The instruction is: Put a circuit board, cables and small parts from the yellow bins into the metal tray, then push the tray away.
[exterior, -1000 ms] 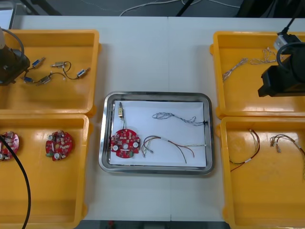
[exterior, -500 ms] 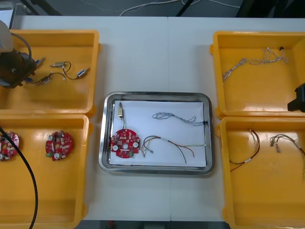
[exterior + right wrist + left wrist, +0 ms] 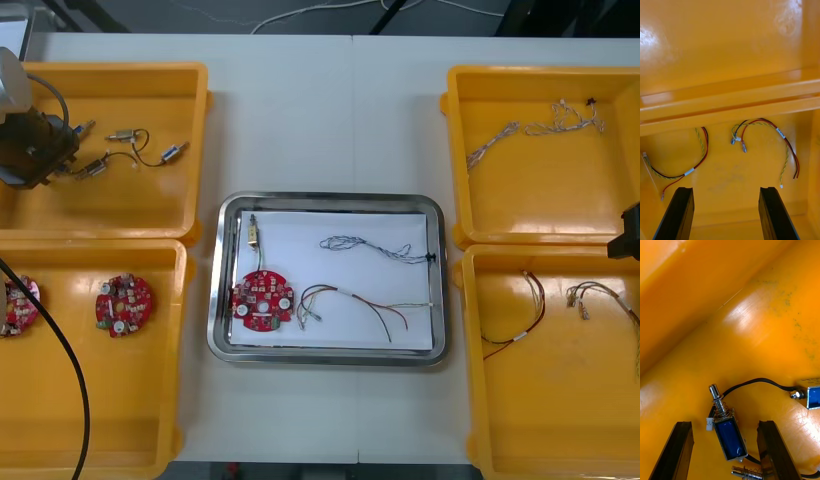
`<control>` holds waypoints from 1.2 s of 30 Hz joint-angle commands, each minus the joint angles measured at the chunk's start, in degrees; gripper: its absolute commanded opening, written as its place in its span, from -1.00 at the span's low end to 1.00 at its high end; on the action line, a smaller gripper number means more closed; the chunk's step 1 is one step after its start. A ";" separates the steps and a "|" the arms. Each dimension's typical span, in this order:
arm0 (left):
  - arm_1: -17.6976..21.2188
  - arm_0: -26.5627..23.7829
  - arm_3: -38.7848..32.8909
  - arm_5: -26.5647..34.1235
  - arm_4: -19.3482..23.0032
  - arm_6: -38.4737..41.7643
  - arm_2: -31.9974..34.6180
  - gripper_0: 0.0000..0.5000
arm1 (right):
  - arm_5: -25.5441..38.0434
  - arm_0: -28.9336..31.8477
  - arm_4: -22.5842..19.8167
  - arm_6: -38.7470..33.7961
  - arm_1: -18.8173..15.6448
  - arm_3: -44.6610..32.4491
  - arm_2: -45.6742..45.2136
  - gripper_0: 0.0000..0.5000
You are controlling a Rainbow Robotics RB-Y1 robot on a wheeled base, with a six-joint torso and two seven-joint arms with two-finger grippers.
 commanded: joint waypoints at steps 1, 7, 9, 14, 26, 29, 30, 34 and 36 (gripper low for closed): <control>-0.88 -3.09 -0.07 -0.54 -1.11 4.89 1.56 0.95 | 0.19 2.71 -0.50 -0.33 -2.45 -1.74 -1.86 1.00; -0.80 -2.83 0.02 -0.80 -1.11 4.80 1.56 0.49 | 0.19 4.65 -1.29 0.02 -2.37 -2.71 -1.86 1.00; -0.80 -2.57 0.02 -1.07 -1.02 4.80 1.56 0.50 | 0.19 5.00 -1.38 0.11 -1.93 -2.97 -1.95 1.00; -0.80 -2.04 0.02 -1.42 -0.93 4.54 1.56 0.50 | 0.19 5.09 -1.38 0.81 -0.96 -3.06 -1.86 1.00; -0.80 -1.69 0.02 -1.42 -0.49 4.19 1.21 -1.00 | 0.19 5.09 -1.29 3.54 0.27 -5.08 -1.86 1.00; -0.80 -1.69 0.02 -1.42 -0.41 4.01 1.12 -1.00 | 0.14 5.17 -1.20 4.24 0.45 -5.08 -1.86 1.00; -0.80 -1.69 0.02 -1.24 -0.32 3.92 1.12 -1.00 | -0.12 5.26 -1.20 4.42 0.62 -5.08 -1.86 1.00; -0.53 -1.69 -1.47 0.43 -0.32 3.75 0.94 -1.00 | -0.38 5.26 -1.02 5.03 0.89 -5.08 -1.86 1.00; -0.18 -1.60 -3.49 3.50 -0.14 3.66 0.85 -1.00 | -0.38 5.26 -0.94 5.30 0.97 -5.08 -1.86 1.00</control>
